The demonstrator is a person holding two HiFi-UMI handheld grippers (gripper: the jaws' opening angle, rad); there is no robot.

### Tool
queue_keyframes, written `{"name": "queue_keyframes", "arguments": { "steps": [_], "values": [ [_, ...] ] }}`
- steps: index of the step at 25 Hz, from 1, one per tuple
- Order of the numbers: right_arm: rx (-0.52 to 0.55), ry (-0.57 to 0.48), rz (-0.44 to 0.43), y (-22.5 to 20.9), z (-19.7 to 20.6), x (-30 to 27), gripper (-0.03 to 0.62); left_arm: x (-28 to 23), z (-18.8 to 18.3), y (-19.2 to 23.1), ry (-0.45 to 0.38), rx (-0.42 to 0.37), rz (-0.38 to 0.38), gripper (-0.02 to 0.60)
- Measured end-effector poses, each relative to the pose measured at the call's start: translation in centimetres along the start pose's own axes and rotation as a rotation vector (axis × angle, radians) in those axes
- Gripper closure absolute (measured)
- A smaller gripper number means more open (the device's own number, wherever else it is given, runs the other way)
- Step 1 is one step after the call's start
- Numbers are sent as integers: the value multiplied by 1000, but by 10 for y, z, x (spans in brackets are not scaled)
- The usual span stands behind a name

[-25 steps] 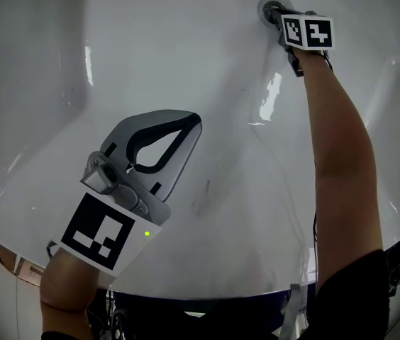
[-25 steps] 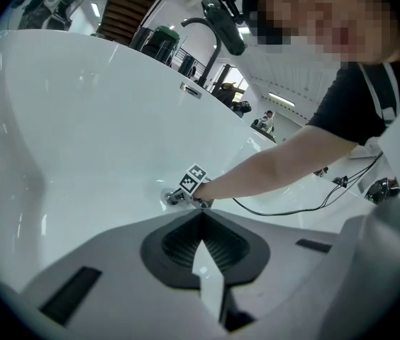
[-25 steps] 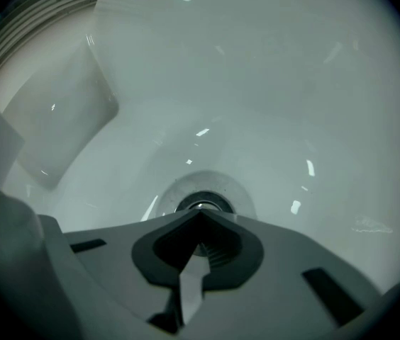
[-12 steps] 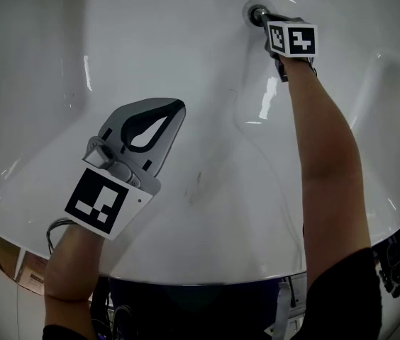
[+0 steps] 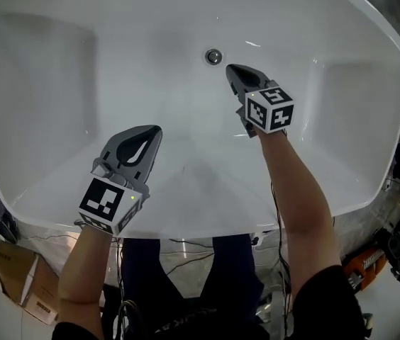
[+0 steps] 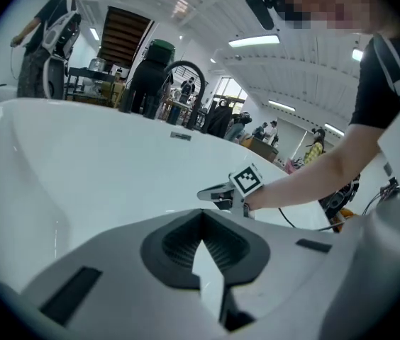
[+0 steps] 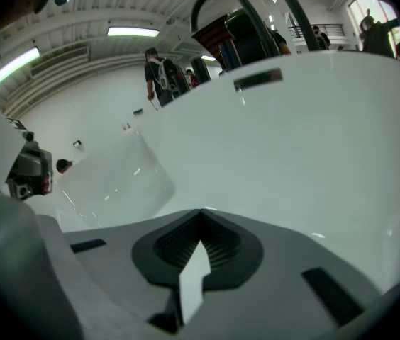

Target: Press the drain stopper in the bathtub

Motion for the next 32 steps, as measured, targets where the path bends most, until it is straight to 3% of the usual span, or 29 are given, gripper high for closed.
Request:
{"name": "queue_keyframes", "arguments": {
  "steps": [7,15,24,32],
  "values": [
    [-33,-214,-32,61,-78,126,583,50,-47,-53,-62,-23,8,574],
    [-17,-334,-12,110,-150,243,583,107,-102,-106,-112,-51,31,574],
    [7,-422,7,160,-181,339,583,148,-145,-162,-181,-61,52,574],
    [12,-498,17,182,-191,404,583,168,-166,-203,-190,-111,85,574]
  ]
}}
Point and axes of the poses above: the fingertips, and each gripper's own axes: x backward along the fingers, y to its left, z out of its underside, the point moved 7 cm from there along x, backward along the fingers, and after that the axes turned 8 degrees about x, right-handed, at the moved point
